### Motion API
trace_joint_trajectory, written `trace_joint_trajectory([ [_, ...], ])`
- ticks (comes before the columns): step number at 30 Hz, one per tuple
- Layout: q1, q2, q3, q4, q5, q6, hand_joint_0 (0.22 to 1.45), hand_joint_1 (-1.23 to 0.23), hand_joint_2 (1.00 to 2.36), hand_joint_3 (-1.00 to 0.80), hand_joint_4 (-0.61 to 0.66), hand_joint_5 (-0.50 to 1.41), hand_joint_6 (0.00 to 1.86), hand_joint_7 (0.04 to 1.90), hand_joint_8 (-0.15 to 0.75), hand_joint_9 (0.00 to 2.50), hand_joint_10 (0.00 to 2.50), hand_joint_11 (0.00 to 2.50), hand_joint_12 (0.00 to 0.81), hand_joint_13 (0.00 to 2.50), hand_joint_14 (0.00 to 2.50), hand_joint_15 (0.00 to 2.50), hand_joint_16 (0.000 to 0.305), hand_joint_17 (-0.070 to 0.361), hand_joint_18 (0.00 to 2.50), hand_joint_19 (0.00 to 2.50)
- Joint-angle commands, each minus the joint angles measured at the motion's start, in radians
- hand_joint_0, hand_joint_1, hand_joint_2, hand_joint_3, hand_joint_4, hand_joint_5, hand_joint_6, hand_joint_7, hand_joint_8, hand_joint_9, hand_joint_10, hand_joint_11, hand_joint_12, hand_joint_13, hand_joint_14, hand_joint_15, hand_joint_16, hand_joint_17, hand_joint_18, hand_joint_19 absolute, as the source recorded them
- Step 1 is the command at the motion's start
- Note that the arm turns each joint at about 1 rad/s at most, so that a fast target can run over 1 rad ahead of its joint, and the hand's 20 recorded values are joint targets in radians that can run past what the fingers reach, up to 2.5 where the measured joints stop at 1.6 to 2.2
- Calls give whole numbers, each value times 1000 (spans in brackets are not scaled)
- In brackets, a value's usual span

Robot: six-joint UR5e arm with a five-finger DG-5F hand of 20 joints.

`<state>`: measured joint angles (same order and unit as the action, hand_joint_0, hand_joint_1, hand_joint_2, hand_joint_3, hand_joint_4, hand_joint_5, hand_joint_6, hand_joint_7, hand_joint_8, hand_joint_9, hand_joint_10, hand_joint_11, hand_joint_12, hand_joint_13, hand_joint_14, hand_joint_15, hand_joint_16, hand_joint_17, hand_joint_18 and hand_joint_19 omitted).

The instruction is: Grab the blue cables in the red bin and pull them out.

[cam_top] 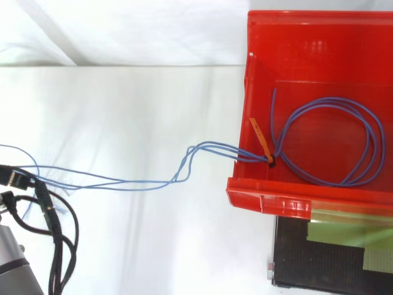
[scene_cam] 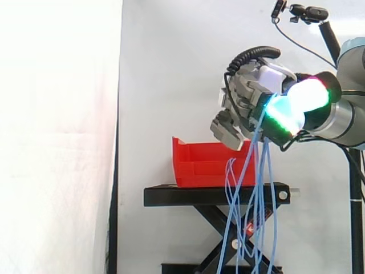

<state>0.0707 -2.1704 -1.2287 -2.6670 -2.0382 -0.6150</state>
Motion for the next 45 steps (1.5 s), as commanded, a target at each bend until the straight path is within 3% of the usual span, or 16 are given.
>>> trace_joint_trajectory([
  [1, 0, 0, 0, 29, -13, -107, 933, -938, 1000, -1000, 237, 820, 876, 334, 159, 1093, 135, 1749, 410, 1492, 14, 1585, 43, 98, 824, 1085],
  [2, 0, 0, 0, 39, -16, -151, 933, -938, 1000, -1000, 236, 821, 875, 327, 153, 1091, 135, 1762, 408, 1491, 15, 1579, 44, 98, 824, 1086],
  [4, 0, 0, 0, 47, -19, -183, 933, -940, 1000, -1000, 235, 821, 875, 326, 152, 1089, 137, 1757, 411, 1491, 15, 1585, 43, 98, 823, 1087],
  [10, -6, 0, 0, 91, -33, -401, 934, -941, 1000, -1000, 235, 822, 872, 329, 152, 1089, 141, 1758, 410, 1489, 15, 1595, 44, 98, 822, 1086],
  [13, -9, 0, 0, 105, -34, -458, 934, -941, 1000, -1000, 239, 822, 870, 335, 159, 1086, 151, 1742, 410, 1488, 14, 1594, 43, 98, 821, 1086],
  [21, -12, 0, 0, 111, -36, -519, 935, -943, 1000, -1000, 234, 823, 865, 339, 159, 1088, 157, 1747, 411, 1489, 14, 1585, 43, 98, 823, 1085],
  [27, -22, 0, 0, 122, -36, -611, 934, -943, 1000, -1000, 229, 821, 860, 342, 151, 1089, 148, 1753, 411, 1490, 13, 1587, 43, 98, 823, 1087],
  [38, -28, 1, 0, 203, -43, -734, 933, -944, 1000, -1000, 230, 820, 859, 340, 159, 1083, 152, 1762, 404, 1491, 13, 1586, 43, 98, 822, 1085],
  [45, -28, 0, 0, 213, -46, -768, 933, -945, 1000, -1000, 229, 820, 859, 339, 151, 1082, 151, 1769, 402, 1487, 14, 1586, 43, 98, 821, 1088],
])
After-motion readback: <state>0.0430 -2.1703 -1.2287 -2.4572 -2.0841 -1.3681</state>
